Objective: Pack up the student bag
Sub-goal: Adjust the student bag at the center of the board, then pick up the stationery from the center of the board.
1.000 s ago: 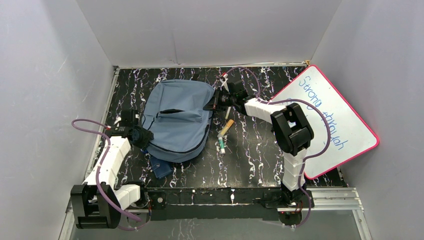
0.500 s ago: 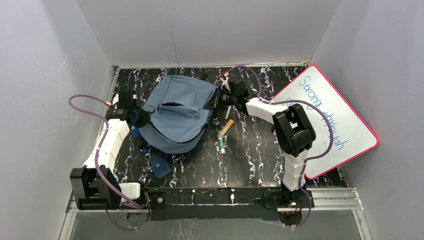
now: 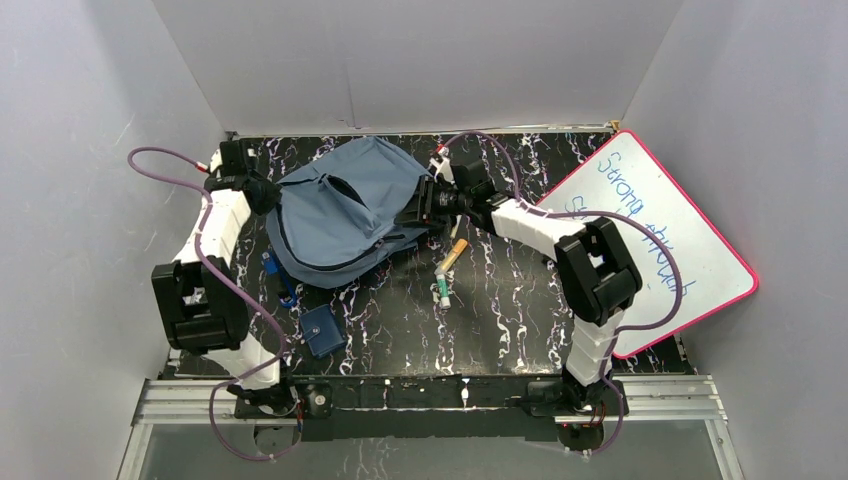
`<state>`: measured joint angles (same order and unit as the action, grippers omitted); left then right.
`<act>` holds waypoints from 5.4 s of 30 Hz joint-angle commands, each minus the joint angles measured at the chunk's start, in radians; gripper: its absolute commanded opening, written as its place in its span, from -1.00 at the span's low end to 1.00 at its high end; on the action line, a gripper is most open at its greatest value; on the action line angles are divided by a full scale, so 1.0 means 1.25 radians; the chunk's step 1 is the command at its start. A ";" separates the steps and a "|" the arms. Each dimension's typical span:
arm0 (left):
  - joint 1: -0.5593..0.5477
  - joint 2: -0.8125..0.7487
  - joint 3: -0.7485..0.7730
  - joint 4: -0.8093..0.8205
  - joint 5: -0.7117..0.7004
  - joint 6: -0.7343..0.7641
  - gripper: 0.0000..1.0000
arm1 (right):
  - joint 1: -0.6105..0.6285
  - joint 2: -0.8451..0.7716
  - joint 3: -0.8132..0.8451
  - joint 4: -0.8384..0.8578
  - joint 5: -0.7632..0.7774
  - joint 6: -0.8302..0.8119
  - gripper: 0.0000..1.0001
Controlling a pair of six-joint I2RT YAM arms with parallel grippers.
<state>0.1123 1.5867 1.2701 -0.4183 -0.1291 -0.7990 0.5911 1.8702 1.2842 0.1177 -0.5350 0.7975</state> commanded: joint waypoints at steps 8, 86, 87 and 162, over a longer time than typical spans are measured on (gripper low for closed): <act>0.085 0.112 0.111 0.208 0.179 0.156 -1.00 | -0.062 -0.108 0.087 -0.189 0.176 -0.272 0.36; 0.092 -0.258 -0.180 0.164 0.399 0.113 -0.07 | -0.086 -0.337 -0.194 -0.310 0.341 -0.332 0.43; 0.075 -0.263 -0.186 0.168 0.397 0.120 -0.07 | -0.086 -0.336 -0.198 -0.310 0.339 -0.320 0.43; -0.684 -0.075 0.059 -0.071 -0.095 0.082 -0.95 | -0.169 -0.451 -0.204 -0.198 0.321 -0.354 0.40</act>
<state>-0.8997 1.6936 1.3254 -0.4942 -0.2008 -0.6888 0.3378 1.2400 0.8688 -0.2478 -0.1009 0.4473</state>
